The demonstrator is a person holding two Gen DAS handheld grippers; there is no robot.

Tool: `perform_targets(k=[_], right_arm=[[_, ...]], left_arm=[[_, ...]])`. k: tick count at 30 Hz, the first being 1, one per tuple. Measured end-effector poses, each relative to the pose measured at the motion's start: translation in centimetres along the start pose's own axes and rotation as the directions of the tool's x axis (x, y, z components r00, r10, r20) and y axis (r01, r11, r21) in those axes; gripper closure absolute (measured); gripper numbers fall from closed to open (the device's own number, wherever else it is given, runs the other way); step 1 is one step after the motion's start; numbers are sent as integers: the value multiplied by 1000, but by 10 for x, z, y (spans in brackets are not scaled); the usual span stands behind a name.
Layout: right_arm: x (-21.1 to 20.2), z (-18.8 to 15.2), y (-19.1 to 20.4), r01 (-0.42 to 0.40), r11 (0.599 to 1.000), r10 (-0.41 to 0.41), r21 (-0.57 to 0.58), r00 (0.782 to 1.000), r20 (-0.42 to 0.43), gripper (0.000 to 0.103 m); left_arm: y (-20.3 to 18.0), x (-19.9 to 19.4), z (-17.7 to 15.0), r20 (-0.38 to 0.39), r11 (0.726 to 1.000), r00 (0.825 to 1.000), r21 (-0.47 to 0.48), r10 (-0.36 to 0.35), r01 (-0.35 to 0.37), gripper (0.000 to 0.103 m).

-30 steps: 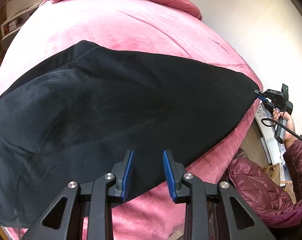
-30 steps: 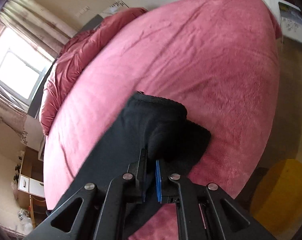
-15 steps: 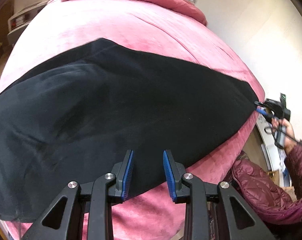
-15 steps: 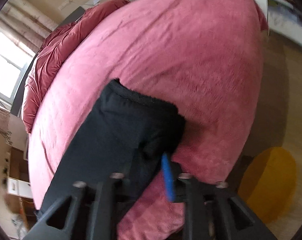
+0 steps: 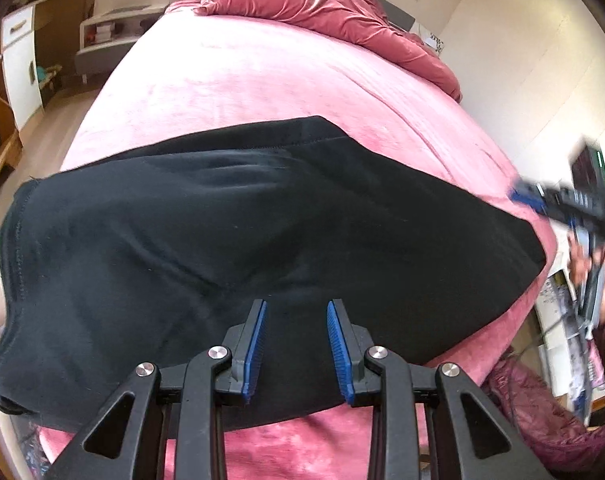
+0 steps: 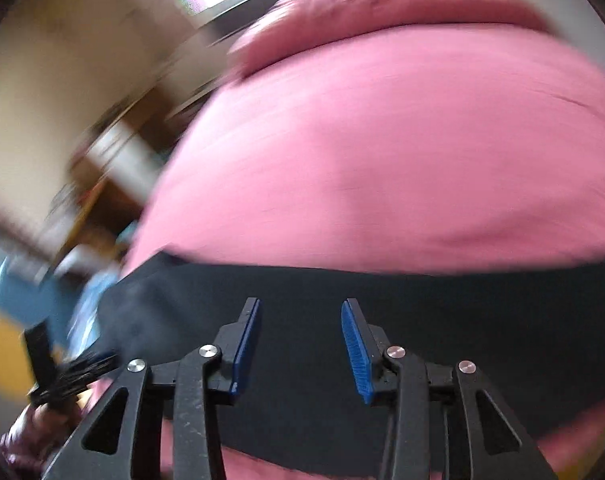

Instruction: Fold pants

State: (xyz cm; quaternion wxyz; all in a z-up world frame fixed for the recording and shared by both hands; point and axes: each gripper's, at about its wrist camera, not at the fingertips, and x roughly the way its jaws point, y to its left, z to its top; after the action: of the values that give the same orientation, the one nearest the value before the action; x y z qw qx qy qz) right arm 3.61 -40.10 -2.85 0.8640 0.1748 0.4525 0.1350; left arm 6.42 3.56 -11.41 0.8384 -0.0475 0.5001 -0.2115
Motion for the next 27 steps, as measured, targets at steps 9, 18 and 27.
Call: perform_targets(k=[9,18,27], right_arm=[[153,53,139,-183,961,127,-209,958,-256,61],[220,68,166,-244,928,110,-283,902,-417,91],[244,64,157,-82,948,-17,-309,953,-304,98]], left_arm=[[13,2,-3,12,1000,1000,-2,0,0,72],[37,-7,-10,29,998,999,-57,-14,16,72],[56,3,-14,-19,991,1000,-135,-15,12,72]])
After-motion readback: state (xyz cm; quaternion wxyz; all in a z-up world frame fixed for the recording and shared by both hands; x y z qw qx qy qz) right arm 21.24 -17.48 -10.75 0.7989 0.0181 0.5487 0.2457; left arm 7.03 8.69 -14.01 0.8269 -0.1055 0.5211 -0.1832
